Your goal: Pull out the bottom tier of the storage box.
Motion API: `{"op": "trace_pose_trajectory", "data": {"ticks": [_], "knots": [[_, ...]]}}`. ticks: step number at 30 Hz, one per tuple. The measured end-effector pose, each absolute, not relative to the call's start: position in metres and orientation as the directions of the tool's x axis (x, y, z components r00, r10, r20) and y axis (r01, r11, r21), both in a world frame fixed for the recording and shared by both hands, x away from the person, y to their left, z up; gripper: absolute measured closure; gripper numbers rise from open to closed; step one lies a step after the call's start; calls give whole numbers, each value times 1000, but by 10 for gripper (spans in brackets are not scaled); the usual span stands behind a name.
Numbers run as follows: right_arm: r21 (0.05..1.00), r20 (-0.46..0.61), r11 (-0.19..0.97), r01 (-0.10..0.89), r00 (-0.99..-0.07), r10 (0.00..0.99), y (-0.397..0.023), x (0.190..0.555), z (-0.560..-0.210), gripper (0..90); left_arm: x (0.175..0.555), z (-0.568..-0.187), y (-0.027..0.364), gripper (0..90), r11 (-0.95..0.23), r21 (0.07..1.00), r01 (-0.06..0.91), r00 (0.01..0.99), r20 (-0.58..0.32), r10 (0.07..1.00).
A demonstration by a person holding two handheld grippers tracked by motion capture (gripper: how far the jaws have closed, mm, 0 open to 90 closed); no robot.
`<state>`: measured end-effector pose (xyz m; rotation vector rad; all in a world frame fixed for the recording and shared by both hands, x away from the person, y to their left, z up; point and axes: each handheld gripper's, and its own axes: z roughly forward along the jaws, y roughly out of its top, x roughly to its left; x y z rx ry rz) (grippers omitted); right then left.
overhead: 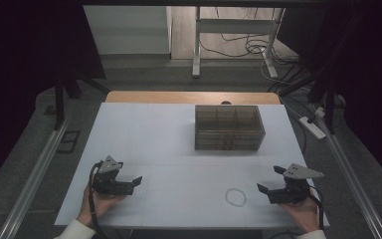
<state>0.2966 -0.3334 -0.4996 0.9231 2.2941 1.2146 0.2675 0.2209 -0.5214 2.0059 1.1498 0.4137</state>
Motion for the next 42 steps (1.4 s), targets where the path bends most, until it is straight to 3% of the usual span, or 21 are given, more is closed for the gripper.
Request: {"op": "trace_pose_trajectory", "data": {"ticks": [42], "knots": [[838,-24,396,377,-698,716,-321,295,-504,77,276,-521,219,98,-292,762,577,553,-101,827]]}}
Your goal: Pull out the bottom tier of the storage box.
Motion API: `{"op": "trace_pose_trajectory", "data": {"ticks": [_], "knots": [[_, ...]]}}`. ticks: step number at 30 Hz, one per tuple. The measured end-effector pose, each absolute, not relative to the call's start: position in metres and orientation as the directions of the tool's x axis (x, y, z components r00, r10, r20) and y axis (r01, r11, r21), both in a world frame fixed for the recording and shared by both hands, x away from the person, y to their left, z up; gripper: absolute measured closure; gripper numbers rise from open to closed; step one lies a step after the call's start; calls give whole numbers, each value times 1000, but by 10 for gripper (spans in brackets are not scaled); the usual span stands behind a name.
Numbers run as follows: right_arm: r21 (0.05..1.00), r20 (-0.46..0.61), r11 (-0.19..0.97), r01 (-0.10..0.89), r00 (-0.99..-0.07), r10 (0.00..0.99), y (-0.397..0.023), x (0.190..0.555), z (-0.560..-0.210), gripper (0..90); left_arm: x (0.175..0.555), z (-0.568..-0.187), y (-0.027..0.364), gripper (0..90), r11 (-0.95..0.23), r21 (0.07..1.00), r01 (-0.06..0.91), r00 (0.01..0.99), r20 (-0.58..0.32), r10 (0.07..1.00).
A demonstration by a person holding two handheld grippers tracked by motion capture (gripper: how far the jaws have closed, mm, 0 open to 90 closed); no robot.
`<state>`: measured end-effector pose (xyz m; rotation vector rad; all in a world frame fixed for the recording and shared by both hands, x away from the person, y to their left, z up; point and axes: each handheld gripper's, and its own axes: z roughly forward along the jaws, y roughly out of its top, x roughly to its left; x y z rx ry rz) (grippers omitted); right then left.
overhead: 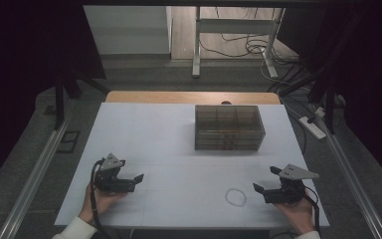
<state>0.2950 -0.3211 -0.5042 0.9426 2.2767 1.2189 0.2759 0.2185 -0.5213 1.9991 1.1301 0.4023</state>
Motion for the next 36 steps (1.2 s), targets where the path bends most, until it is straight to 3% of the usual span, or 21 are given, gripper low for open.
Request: {"op": "trace_pose_trajectory", "data": {"ticks": [36], "knots": [[831,-73,443,336,-725,685,-288,295,-503,126,279,-523,217,102,-297,760,578,557,-101,825]]}}
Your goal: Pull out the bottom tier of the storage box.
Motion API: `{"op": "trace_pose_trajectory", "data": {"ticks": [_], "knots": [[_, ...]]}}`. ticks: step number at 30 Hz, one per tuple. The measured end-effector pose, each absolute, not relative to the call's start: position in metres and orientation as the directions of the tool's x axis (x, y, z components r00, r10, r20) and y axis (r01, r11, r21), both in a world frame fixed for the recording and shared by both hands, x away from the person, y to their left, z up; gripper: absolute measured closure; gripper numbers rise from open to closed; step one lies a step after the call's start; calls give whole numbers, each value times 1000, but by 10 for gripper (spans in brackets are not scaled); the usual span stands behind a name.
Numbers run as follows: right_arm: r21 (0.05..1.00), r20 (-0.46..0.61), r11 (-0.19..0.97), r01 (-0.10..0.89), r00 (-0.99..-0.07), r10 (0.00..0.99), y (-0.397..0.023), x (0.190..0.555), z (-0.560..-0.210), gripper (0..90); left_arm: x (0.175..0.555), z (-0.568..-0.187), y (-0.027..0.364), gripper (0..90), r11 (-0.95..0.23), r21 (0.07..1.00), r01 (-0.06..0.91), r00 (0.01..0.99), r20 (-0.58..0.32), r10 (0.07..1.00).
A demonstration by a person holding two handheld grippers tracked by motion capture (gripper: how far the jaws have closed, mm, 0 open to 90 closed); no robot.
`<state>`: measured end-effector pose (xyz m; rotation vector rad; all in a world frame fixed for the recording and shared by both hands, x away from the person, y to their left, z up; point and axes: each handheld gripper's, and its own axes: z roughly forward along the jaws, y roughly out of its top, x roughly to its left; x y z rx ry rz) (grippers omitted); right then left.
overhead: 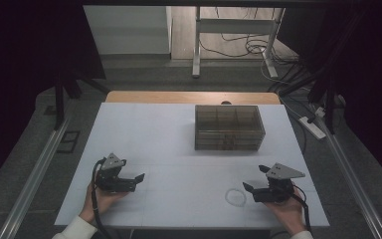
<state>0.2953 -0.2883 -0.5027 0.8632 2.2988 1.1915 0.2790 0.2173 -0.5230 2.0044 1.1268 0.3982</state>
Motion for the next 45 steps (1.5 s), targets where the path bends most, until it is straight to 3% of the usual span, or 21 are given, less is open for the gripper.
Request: {"op": "trace_pose_trajectory", "data": {"ticks": [45], "knots": [[765,-246,590,259,-728,639,-262,294,-503,138,281,-525,215,102,-309,752,582,565,-101,819]]}}
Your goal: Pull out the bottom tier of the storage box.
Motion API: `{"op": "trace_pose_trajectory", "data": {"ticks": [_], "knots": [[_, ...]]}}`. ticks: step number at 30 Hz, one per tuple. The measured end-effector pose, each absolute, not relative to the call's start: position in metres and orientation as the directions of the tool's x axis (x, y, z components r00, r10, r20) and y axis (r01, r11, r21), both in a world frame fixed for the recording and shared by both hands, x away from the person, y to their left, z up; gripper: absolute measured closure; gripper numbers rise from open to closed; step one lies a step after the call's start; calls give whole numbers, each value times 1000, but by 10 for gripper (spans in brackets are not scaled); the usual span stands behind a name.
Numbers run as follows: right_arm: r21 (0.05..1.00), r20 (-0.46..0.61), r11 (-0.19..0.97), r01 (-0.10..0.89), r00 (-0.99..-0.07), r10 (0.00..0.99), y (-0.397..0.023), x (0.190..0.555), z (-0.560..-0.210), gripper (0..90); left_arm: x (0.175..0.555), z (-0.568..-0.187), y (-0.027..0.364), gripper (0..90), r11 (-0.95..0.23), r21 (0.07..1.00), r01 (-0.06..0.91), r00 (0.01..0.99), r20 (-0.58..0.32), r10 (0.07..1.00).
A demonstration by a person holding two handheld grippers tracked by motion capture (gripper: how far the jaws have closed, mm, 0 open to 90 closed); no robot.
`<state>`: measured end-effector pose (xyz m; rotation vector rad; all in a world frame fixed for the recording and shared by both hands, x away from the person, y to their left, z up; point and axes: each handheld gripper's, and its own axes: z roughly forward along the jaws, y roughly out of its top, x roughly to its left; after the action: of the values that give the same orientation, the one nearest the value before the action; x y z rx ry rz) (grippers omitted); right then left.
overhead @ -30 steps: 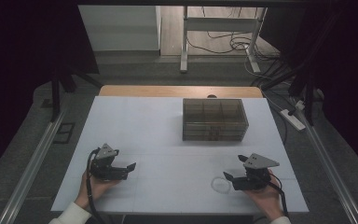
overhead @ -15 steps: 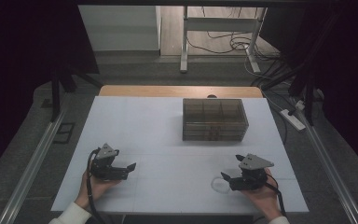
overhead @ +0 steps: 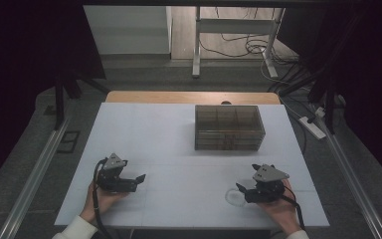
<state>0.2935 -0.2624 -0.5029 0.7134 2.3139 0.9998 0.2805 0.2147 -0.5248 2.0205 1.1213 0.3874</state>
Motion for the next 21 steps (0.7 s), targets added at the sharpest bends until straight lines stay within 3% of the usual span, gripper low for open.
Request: {"op": "trace_pose_trajectory", "data": {"ticks": [9,21], "knots": [[720,-348,660,215,-711,611,-254,294,-503,142,281,-525,214,102,-310,752,582,566,-100,819],[698,-394,688,198,-696,601,-249,297,-502,146,281,-524,214,102,-312,753,579,568,-99,817]]}}
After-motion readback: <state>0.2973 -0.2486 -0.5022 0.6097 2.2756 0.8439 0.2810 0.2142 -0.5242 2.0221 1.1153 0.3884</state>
